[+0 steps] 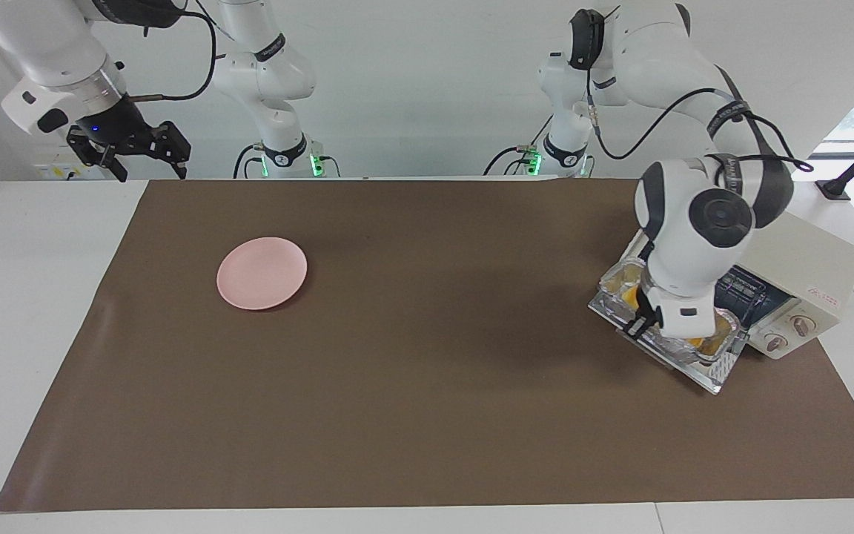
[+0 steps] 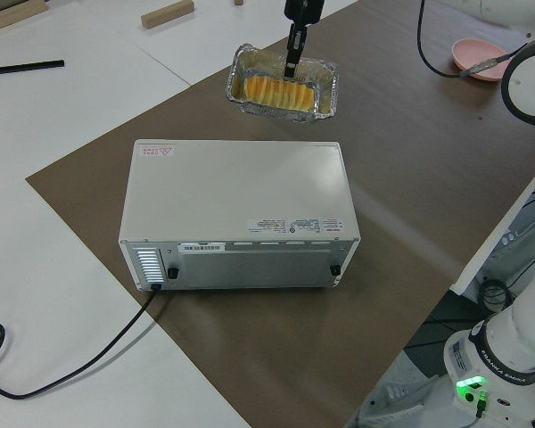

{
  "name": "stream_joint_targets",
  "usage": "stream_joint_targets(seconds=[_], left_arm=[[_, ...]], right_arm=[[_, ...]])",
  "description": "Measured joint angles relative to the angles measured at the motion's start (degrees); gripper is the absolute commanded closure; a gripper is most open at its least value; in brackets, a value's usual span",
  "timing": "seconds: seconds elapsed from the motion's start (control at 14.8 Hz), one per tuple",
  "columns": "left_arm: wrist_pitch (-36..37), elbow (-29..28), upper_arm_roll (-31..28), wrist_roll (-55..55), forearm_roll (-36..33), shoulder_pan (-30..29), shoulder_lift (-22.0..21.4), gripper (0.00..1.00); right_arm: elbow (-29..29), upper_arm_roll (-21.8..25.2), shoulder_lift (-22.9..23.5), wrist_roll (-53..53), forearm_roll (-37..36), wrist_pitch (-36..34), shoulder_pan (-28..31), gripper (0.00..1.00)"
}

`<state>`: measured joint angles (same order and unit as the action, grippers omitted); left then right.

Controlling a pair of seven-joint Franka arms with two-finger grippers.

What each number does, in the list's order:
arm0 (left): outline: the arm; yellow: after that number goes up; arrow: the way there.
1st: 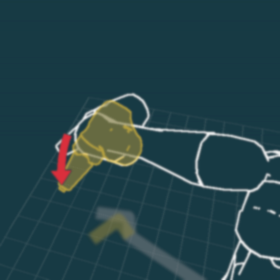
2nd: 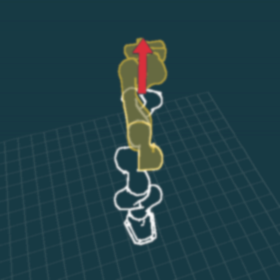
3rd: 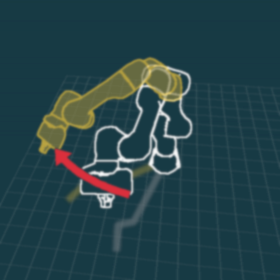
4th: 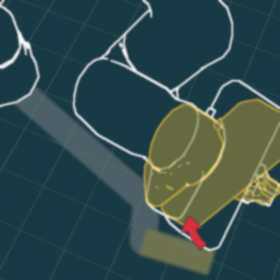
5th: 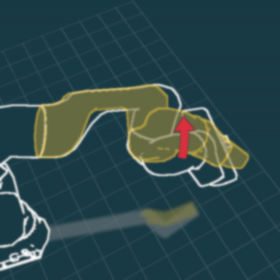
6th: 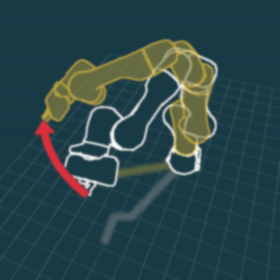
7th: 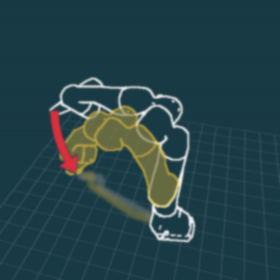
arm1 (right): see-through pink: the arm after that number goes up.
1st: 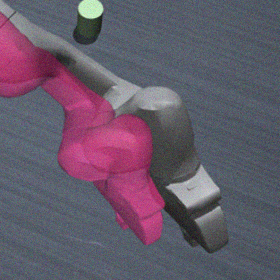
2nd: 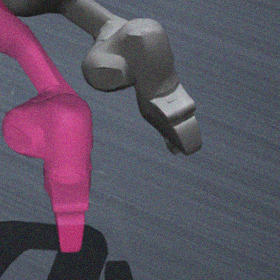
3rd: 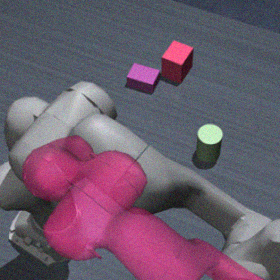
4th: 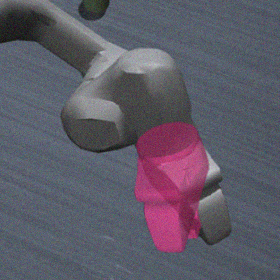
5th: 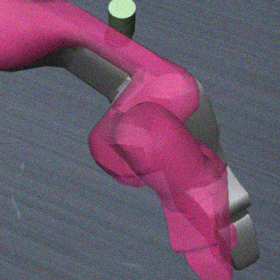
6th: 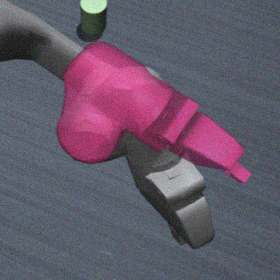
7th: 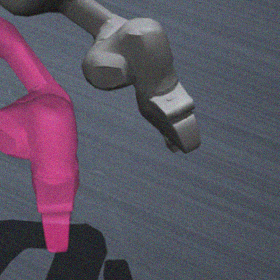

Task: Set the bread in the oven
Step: 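Insert the foil tray into the toaster oven with the left gripper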

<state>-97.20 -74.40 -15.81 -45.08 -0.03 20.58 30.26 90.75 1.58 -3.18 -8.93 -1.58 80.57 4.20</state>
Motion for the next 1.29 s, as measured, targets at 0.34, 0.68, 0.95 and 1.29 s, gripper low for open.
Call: stream_joint_targets(seconds=[0.34, 0.68, 0.95, 1.29], left_arm=[[-0.04, -5.69, -0.05, -0.02, -1.01, -2.16, -1.54, 1.0], [-0.05, -11.83, -0.11, 0.55, -4.93, -2.12, -4.67, 1.0], [-0.06, -14.94, -0.51, 0.77, -7.52, -2.78, -6.15, 1.0], [-2.14, -17.64, -0.64, 2.73, -7.92, -4.37, -7.05, 1.0]], right_arm=[[0.0, 0.0, 0.0, 0.0, 0.0, 0.0, 0.0, 0.0], [0.0, 0.0, 0.0, 0.0, 0.0, 0.0, 0.0, 0.0], [0.0, 0.0, 0.0, 0.0, 0.0, 0.0, 0.0, 0.0], [0.0, 0.0, 0.0, 0.0, 0.0, 0.0, 0.0, 0.0]])
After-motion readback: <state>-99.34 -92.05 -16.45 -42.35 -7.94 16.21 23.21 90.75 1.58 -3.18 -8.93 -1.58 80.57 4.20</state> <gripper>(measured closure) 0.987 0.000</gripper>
